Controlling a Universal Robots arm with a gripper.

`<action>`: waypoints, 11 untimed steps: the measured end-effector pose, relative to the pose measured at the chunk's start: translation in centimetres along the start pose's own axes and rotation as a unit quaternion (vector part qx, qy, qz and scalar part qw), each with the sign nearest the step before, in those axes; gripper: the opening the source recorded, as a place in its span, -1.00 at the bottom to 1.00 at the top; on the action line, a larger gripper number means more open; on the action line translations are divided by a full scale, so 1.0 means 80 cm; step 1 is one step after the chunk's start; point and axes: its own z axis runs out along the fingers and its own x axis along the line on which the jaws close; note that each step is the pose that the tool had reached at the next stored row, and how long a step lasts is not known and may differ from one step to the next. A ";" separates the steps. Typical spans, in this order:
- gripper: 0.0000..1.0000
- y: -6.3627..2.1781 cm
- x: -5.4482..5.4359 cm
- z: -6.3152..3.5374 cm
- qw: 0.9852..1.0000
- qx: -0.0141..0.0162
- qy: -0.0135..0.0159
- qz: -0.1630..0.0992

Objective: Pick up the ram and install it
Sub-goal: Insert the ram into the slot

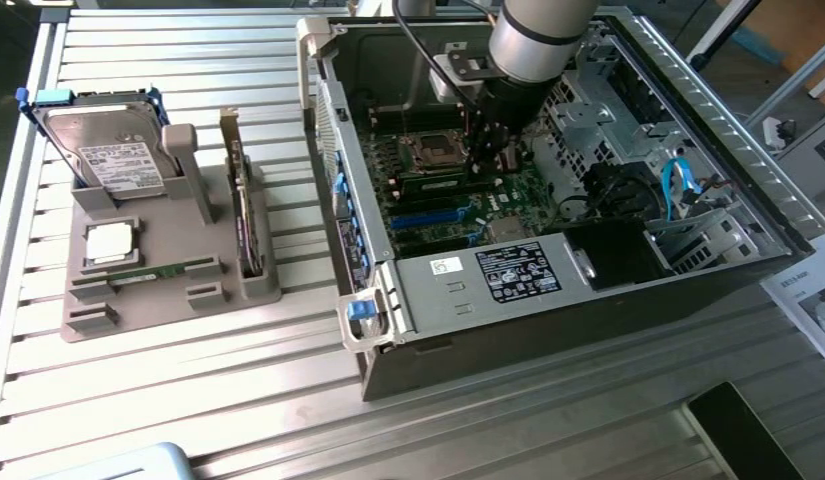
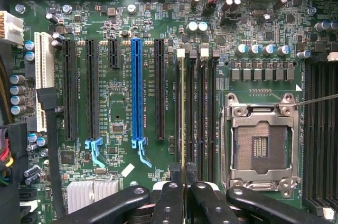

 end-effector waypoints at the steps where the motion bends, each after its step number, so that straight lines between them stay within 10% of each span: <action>1: -0.76 0.000 0.000 0.000 1.000 0.000 0.000 0.000; 11: -0.76 0.000 0.000 -0.002 1.000 0.000 0.000 0.000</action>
